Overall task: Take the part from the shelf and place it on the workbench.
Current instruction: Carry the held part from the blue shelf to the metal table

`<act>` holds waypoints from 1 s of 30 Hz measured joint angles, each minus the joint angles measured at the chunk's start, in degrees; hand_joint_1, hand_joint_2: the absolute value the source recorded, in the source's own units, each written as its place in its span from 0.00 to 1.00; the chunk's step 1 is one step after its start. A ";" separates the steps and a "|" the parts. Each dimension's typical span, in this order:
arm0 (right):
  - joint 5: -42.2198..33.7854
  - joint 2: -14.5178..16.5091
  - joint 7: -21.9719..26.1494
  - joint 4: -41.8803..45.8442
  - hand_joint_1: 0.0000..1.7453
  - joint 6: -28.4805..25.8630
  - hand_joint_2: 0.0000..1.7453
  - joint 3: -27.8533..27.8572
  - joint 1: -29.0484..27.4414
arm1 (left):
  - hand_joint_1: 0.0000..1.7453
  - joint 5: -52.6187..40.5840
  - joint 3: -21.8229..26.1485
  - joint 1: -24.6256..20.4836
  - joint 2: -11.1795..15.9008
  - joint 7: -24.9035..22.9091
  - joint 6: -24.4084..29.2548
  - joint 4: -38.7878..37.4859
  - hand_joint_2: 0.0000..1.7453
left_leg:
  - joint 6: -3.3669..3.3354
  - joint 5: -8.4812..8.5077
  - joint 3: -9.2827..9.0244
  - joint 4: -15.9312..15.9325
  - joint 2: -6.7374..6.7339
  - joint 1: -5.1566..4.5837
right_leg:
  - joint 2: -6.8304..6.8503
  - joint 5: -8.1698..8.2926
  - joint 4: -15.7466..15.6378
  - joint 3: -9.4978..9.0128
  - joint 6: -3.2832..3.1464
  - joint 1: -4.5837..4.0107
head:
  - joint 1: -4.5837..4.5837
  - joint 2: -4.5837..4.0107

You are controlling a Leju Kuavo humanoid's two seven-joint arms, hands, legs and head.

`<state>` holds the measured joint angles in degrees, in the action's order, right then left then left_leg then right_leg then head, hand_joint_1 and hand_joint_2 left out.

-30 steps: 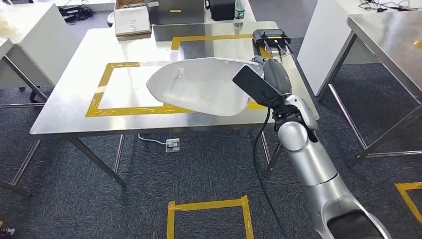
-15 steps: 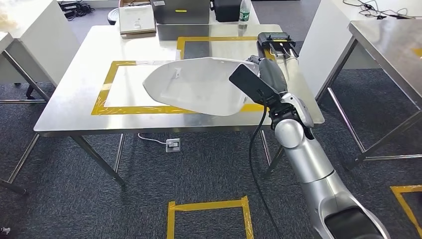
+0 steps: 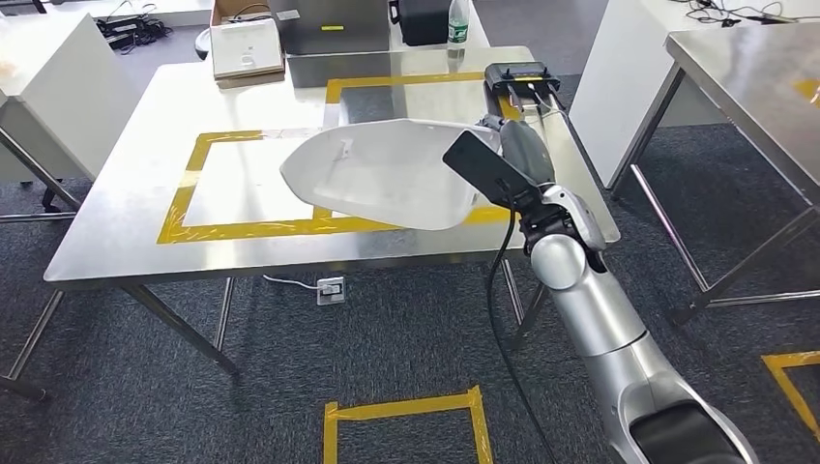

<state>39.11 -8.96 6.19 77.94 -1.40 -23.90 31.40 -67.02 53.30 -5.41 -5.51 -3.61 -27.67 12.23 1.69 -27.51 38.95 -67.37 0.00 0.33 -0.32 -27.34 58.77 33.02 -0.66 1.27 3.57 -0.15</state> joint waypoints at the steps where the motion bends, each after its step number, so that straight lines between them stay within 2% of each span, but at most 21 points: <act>1: 0.02 0.08 0.00 -0.02 1.00 -0.03 1.00 -0.02 0.08 | 0.00 -0.01 0.01 0.03 -0.05 -0.02 0.03 -0.02 1.00 | -0.09 1.42 -1.64 3.62 0.06 0.00 | -0.11 -0.35 0.18 -0.17 0.36 -0.05 | -0.13 0.00; 2: 0.07 0.14 -0.02 -0.05 1.00 -0.05 1.00 -0.05 0.21 | 0.00 -0.05 0.01 0.04 -0.12 -0.03 0.05 -0.04 1.00 | -0.37 2.10 -2.74 6.12 0.12 0.01 | -0.20 -0.58 0.29 -0.18 0.73 -0.13 | -0.23 0.00; 3: 0.13 0.17 -0.05 -0.12 1.00 -0.05 1.00 -0.09 0.36 | 0.00 -0.13 0.01 0.04 -0.20 -0.04 0.09 -0.06 1.00 | -0.73 1.97 -3.20 7.23 0.19 -0.03 | -0.27 -0.71 0.33 -0.08 1.09 -0.26 | -0.32 0.00; 5: 0.25 0.21 -0.15 -0.24 1.00 -0.04 1.00 -0.21 0.61 | 0.00 -0.32 0.01 0.01 -0.32 -0.09 0.11 -0.09 1.00 | -1.72 1.53 -3.35 7.47 0.26 -0.10 | -0.31 -0.83 0.14 -0.05 1.74 -0.35 | -0.36 0.00; 7: 0.34 0.24 -0.19 -0.31 1.00 -0.05 1.00 -0.26 0.80 | 0.00 -0.45 0.01 0.06 -0.41 -0.17 0.11 -0.10 1.00 | -2.56 1.32 -3.76 7.69 0.29 -0.01 | -0.09 -1.65 1.49 0.41 2.30 -0.27 | -0.28 0.00; 9: 0.40 0.24 -0.20 -0.44 1.00 -0.06 1.00 -0.26 0.88 | 0.00 -0.53 0.01 0.04 -0.45 -0.22 0.11 -0.09 1.00 | -3.23 0.98 -4.27 7.79 0.29 0.02 | 0.11 -3.86 7.22 3.40 2.58 -0.31 | -0.22 0.00; 11: 0.40 0.24 -0.26 -0.67 1.00 -0.05 1.00 -0.26 0.58 | 0.00 -0.63 0.01 0.04 -0.46 -0.23 0.11 -0.10 1.00 | -3.63 0.50 -4.74 7.78 0.29 -0.19 | 0.11 -5.81 14.63 8.04 2.57 -0.40 | -0.22 0.00; 12: 0.41 0.24 -0.30 -0.76 1.00 -0.05 1.00 -0.26 0.34 | 0.00 -0.68 0.01 0.07 -0.46 -0.27 0.11 -0.10 1.00 | -3.75 0.22 -5.06 7.78 0.29 -0.33 | 0.11 -5.53 16.42 9.61 2.43 -0.46 | -0.22 0.00; 13: 0.41 0.23 -0.33 -0.83 1.00 -0.05 1.00 -0.26 0.15 | 0.00 -0.72 0.01 0.09 -0.45 -0.32 0.11 -0.10 1.00 | -3.81 -0.10 -5.46 7.78 0.30 -0.48 | 0.11 -4.12 15.97 10.09 2.18 -0.57 | -0.22 0.00; 14: 0.41 0.22 -0.34 -0.85 1.00 -0.05 1.00 -0.26 0.03 | 0.00 -0.75 0.01 0.09 -0.45 -0.36 0.10 -0.10 1.00 | -3.80 -0.44 -5.96 7.78 0.32 -0.64 | 0.12 -1.75 13.25 9.41 1.80 -0.72 | -0.22 0.00; 15: 0.41 0.22 -0.33 -0.86 1.00 -0.05 1.00 -0.26 0.00 | 0.00 -0.79 0.01 0.09 -0.46 -0.39 0.10 -0.10 1.00 | -3.77 -0.82 -6.44 7.79 0.33 -0.75 | 0.15 0.85 9.10 7.95 1.25 -0.99 | -0.23 0.00; 17: 0.41 0.21 -0.33 -0.90 1.00 -0.05 1.00 -0.26 0.05 | 0.00 -0.86 0.01 0.01 -0.53 -0.39 0.11 -0.11 1.00 | -3.45 -1.48 -7.04 7.77 0.32 -0.98 | 0.25 3.45 2.46 5.06 0.30 -1.55 | -0.39 0.00; 18: 0.42 0.21 -0.33 -0.92 1.00 -0.04 1.00 -0.26 0.07 | 0.00 -0.89 0.01 -0.05 -0.56 -0.39 0.12 -0.11 1.00 | -3.20 -1.70 -7.14 7.79 0.30 -0.99 | 0.26 3.55 0.94 4.33 0.02 -1.79 | -0.47 0.00; 20: 0.43 0.21 -0.34 -0.99 1.00 -0.04 1.00 -0.26 0.10 | 0.00 -0.91 0.01 -0.18 -0.59 -0.39 0.13 -0.11 1.00 | -2.62 -2.03 -7.39 8.01 0.23 -0.96 | 0.10 3.03 0.32 3.86 -0.20 -1.91 | -0.55 0.00; 22: 0.46 0.21 -0.36 -1.05 1.00 -0.05 1.00 -0.26 0.15 | 0.00 -0.96 0.01 -0.22 -0.49 -0.39 0.13 -0.09 1.00 | -2.01 -2.65 -7.60 7.82 0.20 -1.00 | -0.01 2.82 -0.41 2.97 -0.56 -1.44 | -0.62 0.00; 24: 0.50 0.23 -0.35 -1.16 1.00 -0.05 1.00 -0.27 0.39 | 0.00 -1.01 0.01 -0.31 -0.43 -0.38 0.13 -0.08 1.00 | -1.37 -4.41 -5.74 3.86 0.26 -0.87 | 0.06 2.57 -1.15 1.73 -0.98 -0.91 | -0.90 0.00; 26: 0.50 0.26 -0.33 -1.40 1.00 0.00 1.00 -0.29 0.51 | 0.00 -1.01 0.02 -0.42 -0.45 -0.31 -0.02 -0.10 1.00 | -0.74 -6.36 -1.49 -3.16 0.27 -0.46 | 0.11 2.09 -1.29 1.00 -1.20 -0.79 | -1.09 0.00; 27: 0.50 0.28 -0.34 -1.59 1.00 0.02 1.00 -0.30 0.44 | 0.00 -0.99 0.03 -0.49 -0.40 -0.22 -0.75 -0.10 1.00 | -0.42 -6.41 0.48 -5.71 0.26 -0.27 | 0.11 1.77 -1.23 0.67 -1.13 -0.75 | -1.10 0.00; 28: 0.50 0.28 -0.33 -1.81 1.00 0.05 1.00 -0.32 0.35 | 0.00 -0.98 0.04 -0.55 -0.32 -0.13 -1.64 -0.09 1.00 | -0.14 -5.51 1.65 -6.58 0.24 -0.14 | 0.09 1.36 -1.16 0.28 -1.01 -0.68 | -1.08 0.00; 29: 0.50 0.28 -0.32 -2.04 1.00 0.06 1.00 -0.34 0.30 | 0.00 -0.97 0.05 -0.60 -0.21 -0.04 -2.54 -0.08 1.00 | 0.10 -3.63 1.88 -5.56 0.23 -0.01 | 0.06 0.90 -1.05 -0.19 -0.84 -0.57 | -1.10 0.00; 30: 0.48 0.28 -0.32 -2.25 1.00 0.07 1.00 -0.36 0.33 | 0.00 -0.98 0.05 -0.61 -0.10 -0.01 -3.27 -0.06 1.00 | 0.27 -0.96 1.01 -2.48 0.20 0.14 | 0.02 0.40 -0.89 -0.70 -0.60 -0.43 | -1.10 0.00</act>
<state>39.59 -8.68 5.87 75.69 -1.34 -24.25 31.72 -68.00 53.35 -6.02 -5.61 -3.61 -30.94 12.17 1.96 -28.47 39.96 -69.85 0.20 0.47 -0.30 -26.95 57.89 32.32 -1.26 0.84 2.48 -0.15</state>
